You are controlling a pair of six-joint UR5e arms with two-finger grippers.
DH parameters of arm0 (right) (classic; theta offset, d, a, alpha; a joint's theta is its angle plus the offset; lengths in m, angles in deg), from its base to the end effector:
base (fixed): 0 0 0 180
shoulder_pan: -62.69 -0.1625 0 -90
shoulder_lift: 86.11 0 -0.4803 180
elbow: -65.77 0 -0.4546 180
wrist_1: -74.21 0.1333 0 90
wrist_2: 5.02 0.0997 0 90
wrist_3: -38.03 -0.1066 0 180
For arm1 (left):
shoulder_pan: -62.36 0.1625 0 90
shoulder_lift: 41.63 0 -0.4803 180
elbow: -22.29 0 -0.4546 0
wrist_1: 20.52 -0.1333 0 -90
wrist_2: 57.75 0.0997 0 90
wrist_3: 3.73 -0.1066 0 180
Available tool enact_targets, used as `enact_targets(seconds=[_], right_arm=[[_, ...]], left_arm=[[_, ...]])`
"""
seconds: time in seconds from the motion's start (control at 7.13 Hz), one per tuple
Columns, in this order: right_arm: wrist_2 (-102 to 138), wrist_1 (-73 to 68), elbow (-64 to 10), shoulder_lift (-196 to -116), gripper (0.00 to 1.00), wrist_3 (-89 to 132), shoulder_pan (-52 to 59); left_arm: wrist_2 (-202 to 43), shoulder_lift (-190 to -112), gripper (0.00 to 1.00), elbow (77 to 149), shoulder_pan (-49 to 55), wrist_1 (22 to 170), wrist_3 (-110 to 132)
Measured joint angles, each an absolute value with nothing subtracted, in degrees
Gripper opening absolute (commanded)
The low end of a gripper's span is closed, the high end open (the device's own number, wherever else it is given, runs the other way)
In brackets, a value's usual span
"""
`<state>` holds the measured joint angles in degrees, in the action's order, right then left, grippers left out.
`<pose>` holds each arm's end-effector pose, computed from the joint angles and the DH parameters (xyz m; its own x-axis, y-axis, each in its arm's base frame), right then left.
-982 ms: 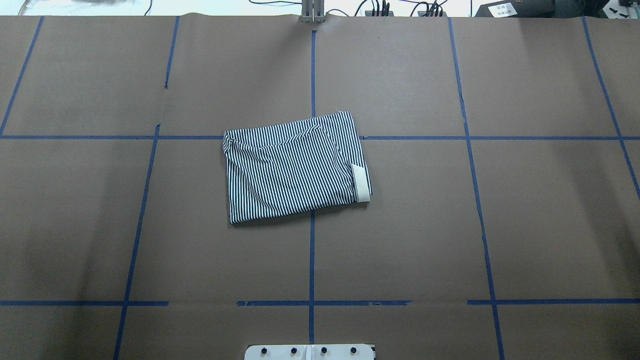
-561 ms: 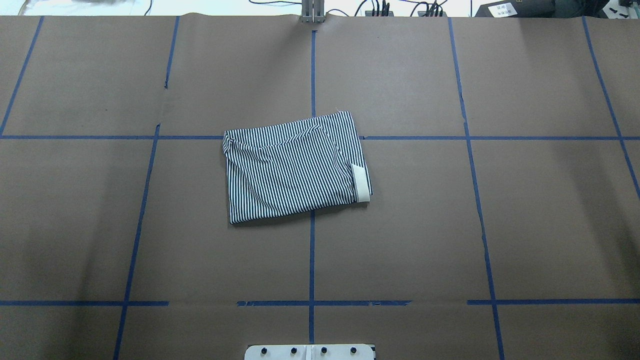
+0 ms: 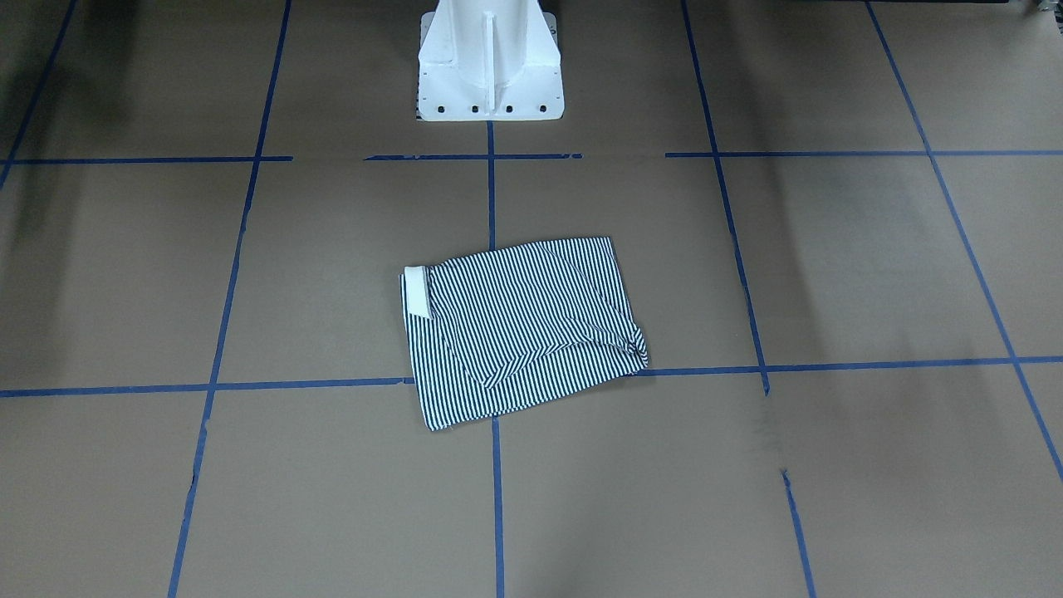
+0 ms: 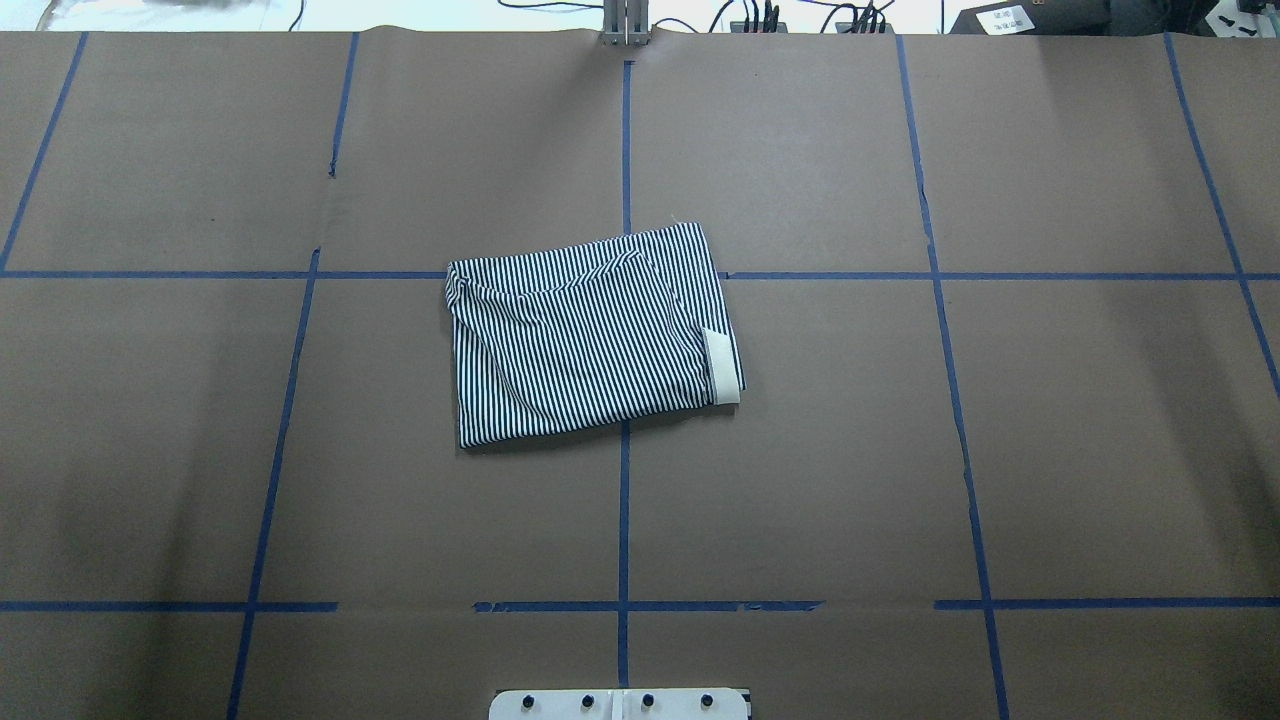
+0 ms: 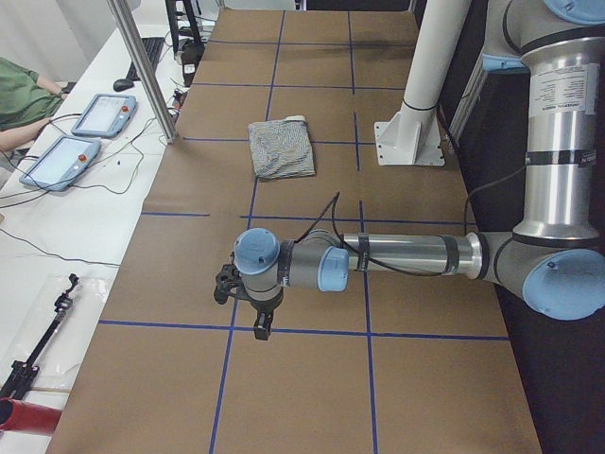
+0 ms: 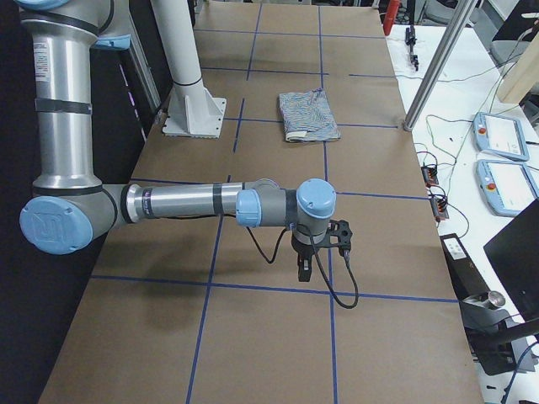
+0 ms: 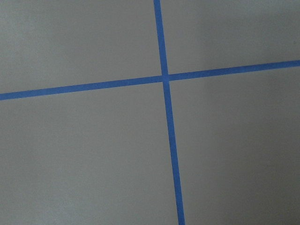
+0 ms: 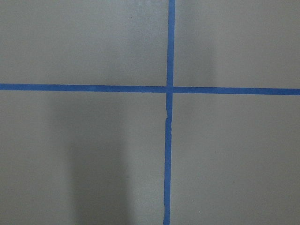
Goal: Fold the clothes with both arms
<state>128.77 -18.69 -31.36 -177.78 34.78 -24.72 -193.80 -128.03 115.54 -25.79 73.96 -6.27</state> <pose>0.0350 -0.5437 0.6718 0.7211 -0.0068 0.6927 0.0043 1.0000 0.0054 -0.0394 -0.5308 0.7112 0.6899 0.1183 -0.7142 -0.0628 0.9926 0.1038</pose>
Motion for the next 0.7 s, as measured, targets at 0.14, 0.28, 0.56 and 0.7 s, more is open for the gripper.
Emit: enact_targets(seconds=[0.14,0.28,0.56,0.7], right_arm=[[128.8,-18.7,-31.4,-177.8,1.0,34.8,-24.7],[128.8,-18.7,-31.4,-177.8,1.0,34.8,-24.7],[128.8,-18.7,-31.5,-177.8,1.0,34.8,-24.8],[128.8,-18.7,-31.5,-177.8,1.0,34.8,-24.8]], left_arm=[[-193.9,-128.0,1.0,115.5,-25.8,74.0,-6.3],[-193.9,-128.0,1.0,115.5,-25.8,74.0,-6.2],[-194.0,-128.0,1.0,115.5,-25.8,74.0,-5.4],[-194.0,-128.0,1.0,115.5,-25.8,74.0,-4.6]])
